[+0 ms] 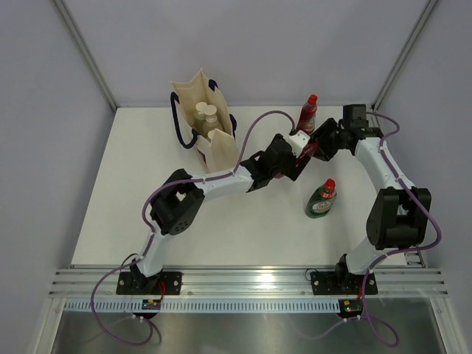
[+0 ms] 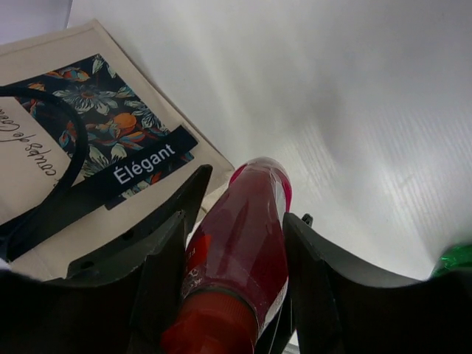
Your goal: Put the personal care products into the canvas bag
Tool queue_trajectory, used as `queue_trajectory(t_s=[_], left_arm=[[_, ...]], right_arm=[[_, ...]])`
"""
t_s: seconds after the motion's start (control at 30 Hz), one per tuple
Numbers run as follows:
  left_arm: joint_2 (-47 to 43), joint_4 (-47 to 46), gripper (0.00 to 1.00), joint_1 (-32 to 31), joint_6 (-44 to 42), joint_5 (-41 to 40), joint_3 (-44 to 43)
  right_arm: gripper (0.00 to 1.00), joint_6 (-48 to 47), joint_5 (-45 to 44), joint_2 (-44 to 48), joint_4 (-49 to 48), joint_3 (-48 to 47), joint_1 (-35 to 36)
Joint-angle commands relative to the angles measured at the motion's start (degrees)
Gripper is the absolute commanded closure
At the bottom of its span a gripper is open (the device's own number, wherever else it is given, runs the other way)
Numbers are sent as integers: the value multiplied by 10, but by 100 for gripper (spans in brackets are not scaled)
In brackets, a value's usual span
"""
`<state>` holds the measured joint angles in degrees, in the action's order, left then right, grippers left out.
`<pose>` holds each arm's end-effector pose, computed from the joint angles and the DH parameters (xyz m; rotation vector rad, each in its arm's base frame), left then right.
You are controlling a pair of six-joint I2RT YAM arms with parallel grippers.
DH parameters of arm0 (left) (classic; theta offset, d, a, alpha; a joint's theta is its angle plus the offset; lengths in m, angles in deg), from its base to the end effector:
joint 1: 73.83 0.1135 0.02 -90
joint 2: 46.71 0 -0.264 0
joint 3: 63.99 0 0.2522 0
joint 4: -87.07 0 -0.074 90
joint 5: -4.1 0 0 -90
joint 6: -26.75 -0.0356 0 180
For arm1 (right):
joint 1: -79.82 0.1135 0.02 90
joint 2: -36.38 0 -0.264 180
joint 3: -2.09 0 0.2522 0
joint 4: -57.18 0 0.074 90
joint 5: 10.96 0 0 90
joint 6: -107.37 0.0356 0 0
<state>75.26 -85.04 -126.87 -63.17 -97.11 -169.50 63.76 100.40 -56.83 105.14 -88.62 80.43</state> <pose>0.3067 -0.3961 0.2211 0.7807 1.8519 -0.4025 0.3548 0.0167 0.2834 0.8284 2.4043 0.8024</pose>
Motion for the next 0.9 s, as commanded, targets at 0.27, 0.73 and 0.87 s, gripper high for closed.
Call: queue_trajectory(t_s=[0.27, 0.73, 0.87], left_arm=[[-41, -60, 98, 10, -43, -13, -14], [-248, -35, 100, 71, -3, 128, 79], [-306, -13, 100, 86, 30, 146, 78]], right_arm=[[100, 6, 104, 59, -19, -51, 2], [1, -313, 300, 126, -149, -67, -2], [0, -385, 308, 145, -124, -103, -30]])
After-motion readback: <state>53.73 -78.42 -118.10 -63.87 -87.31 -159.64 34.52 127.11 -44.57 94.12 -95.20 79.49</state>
